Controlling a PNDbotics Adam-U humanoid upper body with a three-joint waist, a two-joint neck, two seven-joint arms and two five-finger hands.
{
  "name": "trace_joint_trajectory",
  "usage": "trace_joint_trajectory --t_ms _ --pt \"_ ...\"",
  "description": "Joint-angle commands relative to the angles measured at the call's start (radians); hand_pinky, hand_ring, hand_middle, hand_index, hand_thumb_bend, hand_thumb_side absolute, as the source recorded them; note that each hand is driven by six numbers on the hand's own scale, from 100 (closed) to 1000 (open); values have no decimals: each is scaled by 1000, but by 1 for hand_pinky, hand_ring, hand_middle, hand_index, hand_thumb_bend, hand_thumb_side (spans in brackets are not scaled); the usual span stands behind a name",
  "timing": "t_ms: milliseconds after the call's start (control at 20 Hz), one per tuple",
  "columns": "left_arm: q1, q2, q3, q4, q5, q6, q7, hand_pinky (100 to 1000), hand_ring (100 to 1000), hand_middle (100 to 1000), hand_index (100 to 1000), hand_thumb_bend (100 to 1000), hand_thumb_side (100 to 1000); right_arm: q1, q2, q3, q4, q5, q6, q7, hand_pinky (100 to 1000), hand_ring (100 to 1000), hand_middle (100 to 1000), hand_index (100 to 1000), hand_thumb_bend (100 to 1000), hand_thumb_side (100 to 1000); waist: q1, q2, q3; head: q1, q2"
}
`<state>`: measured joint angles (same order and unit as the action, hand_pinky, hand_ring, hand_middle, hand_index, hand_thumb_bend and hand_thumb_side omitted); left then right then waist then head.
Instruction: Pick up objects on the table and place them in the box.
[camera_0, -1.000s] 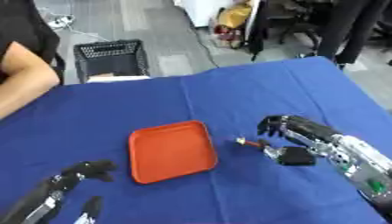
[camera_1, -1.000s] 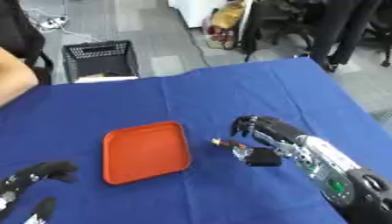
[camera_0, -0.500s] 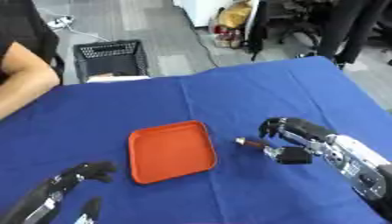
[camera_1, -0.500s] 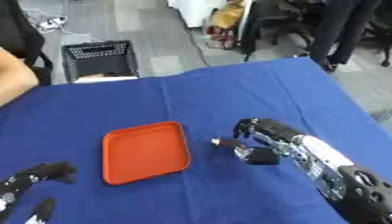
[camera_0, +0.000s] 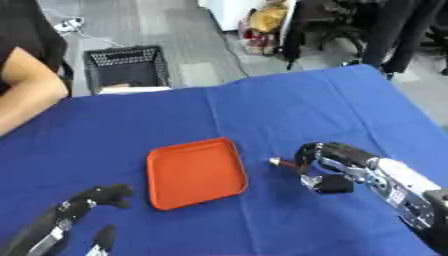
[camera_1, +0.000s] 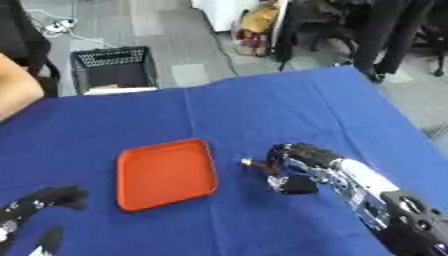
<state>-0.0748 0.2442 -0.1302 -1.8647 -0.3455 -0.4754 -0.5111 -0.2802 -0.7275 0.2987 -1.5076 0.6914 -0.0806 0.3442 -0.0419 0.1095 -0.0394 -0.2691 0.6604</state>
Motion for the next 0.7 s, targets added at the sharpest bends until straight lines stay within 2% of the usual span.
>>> trace_joint_trajectory --t_ms 50,700 --pt "-1 4 -2 -14 7 -2 -2 891 757 844 1000 100 732 -24 -13 1 3 17 -6 7 642 728 817 759 100 832 0 -9 0 -7 -8" --pt "-2 2 -2 -13 8 -3 -5 891 757 844 1000 100 732 -42 -7 3 14 33 -15 6 643 728 815 765 100 816 -1 -8 2 -6 -11"
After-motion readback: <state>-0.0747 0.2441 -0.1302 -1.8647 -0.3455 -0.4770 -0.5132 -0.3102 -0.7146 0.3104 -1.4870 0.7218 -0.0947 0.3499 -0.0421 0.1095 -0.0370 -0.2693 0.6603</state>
